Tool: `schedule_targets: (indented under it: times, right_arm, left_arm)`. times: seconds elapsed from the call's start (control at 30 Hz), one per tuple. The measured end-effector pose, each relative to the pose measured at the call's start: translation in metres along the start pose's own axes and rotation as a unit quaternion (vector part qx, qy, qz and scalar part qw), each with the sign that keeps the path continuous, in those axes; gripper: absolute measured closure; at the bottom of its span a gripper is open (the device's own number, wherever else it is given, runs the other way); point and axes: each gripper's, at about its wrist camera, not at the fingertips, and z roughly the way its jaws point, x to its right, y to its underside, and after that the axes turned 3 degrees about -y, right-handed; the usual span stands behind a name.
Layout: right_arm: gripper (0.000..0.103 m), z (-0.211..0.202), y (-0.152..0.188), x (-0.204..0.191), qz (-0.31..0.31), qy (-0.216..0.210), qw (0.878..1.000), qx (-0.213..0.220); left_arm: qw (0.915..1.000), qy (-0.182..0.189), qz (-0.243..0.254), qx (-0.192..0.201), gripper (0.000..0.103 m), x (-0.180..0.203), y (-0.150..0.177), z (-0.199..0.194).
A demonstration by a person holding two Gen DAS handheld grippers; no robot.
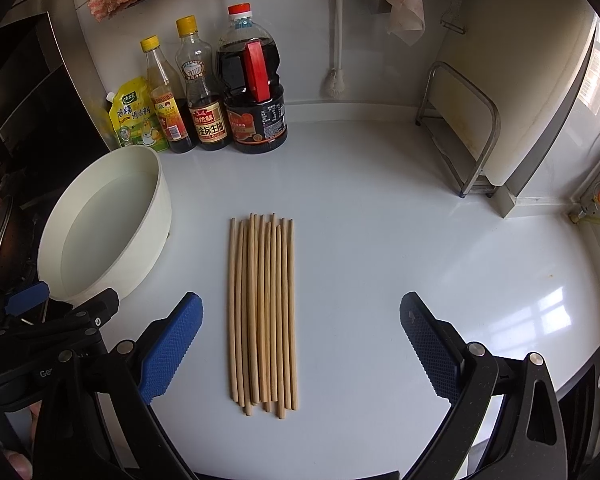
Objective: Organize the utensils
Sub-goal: 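Move the right tool to the chopstick pile while the left tool follows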
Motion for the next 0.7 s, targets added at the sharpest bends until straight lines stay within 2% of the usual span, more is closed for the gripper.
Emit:
schedule_targets:
  times: [0.07,0.17,0.27,0.37,0.43,0.53,0.7]
  right_arm:
    - [0.008,0.004,0.002,0.007,0.005,-0.006,1.0,0.006]
    - [0.008,0.017,0.009,0.018,0.003,0.001,1.0,-0.01]
    - [0.008,0.03,0.016,0.03,0.001,0.0,1.0,-0.019]
    - [0.008,0.044,0.022,0.039,-0.01,-0.005,1.0,-0.019]
    - [0.008,0.058,0.026,0.043,-0.018,-0.006,0.999,-0.029]
    - [0.009,0.08,0.032,0.047,-0.021,-0.007,0.999,-0.047]
    - [0.009,0.107,0.038,0.05,-0.023,-0.012,0.998,-0.063]
  left_arm:
    - [1.0,0.004,0.001,-0.004,0.006,0.002,0.003,0.006]
    - [0.9999,0.014,0.005,-0.005,0.006,0.006,0.008,0.015]
    - [0.9997,0.016,0.004,0.019,0.006,0.011,0.013,0.017]
    - [0.999,0.006,0.025,0.037,0.006,0.023,0.019,0.025]
    - [0.999,-0.001,0.04,0.022,0.006,0.031,0.023,0.039]
    - [0.9993,0.008,0.037,-0.002,0.006,0.035,0.031,0.058]
    - [0.9997,0.005,0.025,-0.007,0.006,0.037,0.037,0.075]
